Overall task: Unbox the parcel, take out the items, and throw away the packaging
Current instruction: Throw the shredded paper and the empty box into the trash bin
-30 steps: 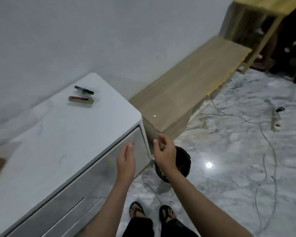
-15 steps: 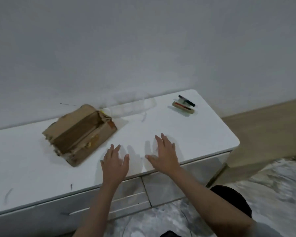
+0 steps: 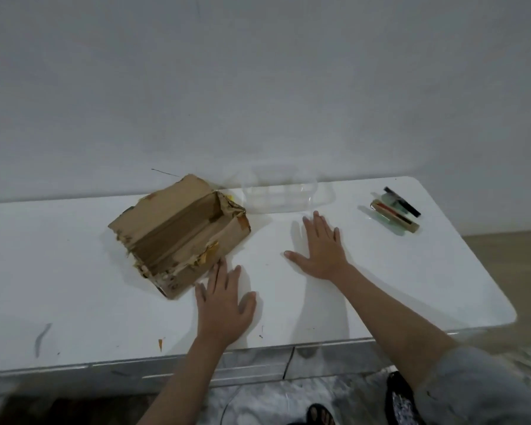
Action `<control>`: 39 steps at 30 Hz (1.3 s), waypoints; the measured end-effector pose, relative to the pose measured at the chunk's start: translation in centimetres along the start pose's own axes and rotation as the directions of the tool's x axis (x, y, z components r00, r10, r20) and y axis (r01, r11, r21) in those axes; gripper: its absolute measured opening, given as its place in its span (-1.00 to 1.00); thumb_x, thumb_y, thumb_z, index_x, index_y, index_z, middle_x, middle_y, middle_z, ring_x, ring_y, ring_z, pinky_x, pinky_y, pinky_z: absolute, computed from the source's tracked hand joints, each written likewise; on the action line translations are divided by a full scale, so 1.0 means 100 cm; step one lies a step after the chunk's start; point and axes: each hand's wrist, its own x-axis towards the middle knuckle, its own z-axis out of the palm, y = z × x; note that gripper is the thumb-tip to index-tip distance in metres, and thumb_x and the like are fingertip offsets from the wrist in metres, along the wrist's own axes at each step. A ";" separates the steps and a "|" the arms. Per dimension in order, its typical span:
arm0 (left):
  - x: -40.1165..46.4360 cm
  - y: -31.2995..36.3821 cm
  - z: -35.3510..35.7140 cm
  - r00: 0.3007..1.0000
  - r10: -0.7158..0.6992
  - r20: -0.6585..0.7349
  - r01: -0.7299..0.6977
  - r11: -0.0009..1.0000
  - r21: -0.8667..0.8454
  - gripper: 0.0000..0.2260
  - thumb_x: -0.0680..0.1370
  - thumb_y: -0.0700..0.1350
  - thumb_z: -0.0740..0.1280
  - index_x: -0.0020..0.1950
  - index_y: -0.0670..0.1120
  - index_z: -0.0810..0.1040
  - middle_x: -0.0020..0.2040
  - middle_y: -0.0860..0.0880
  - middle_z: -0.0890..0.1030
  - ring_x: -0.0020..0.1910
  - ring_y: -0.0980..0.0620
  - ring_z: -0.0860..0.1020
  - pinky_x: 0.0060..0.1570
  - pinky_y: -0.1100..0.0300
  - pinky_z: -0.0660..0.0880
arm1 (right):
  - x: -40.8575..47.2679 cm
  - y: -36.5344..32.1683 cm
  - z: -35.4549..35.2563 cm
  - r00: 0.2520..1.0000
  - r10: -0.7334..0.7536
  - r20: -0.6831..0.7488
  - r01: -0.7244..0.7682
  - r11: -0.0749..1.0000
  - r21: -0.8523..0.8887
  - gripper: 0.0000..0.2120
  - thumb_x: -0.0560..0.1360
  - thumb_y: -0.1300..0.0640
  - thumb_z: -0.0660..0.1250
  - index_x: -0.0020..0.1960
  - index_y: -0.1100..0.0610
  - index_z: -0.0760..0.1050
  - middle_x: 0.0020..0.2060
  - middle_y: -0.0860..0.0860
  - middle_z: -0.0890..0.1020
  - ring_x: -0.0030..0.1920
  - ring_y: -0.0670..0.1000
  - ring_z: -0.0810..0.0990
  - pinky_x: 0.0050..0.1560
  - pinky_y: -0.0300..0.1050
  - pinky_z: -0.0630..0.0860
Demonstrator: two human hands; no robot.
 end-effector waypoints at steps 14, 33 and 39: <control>-0.002 0.001 0.002 0.998 -0.055 -0.031 0.053 0.995 -0.079 -0.43 0.50 0.26 0.06 0.47 0.07 0.25 0.57 0.03 0.09 0.54 0.02 0.03 0.40 -0.22 0.04 | 0.021 0.014 0.017 0.876 -0.280 -0.392 0.353 0.927 0.128 -0.73 0.42 0.02 0.27 -0.35 0.20 0.46 -0.39 0.10 0.50 -0.39 0.12 0.48 -0.42 -0.12 0.40; -0.011 0.005 0.001 0.995 -0.067 -0.070 0.059 0.992 -0.109 -0.38 0.49 0.24 0.01 0.47 -0.02 0.32 0.55 -0.04 0.14 0.54 -0.03 0.08 0.44 -0.10 0.02 | 0.001 0.007 0.000 0.975 0.001 -0.222 0.061 0.960 0.273 -0.71 0.47 -0.02 0.36 0.04 0.19 0.50 -0.33 0.10 0.55 -0.27 0.19 0.59 -0.31 -0.12 0.35; -0.014 -0.004 0.002 0.993 -0.006 -0.118 -0.013 0.987 -0.163 -0.45 0.50 0.21 0.11 0.37 -0.08 0.43 0.49 -0.10 0.30 0.49 -0.09 0.23 0.40 -0.13 0.13 | 0.000 0.002 0.005 0.976 0.047 -0.213 0.006 0.970 0.244 -0.70 0.46 0.03 0.39 0.06 0.23 0.60 0.04 0.17 0.47 0.03 0.19 0.50 -0.19 0.00 0.53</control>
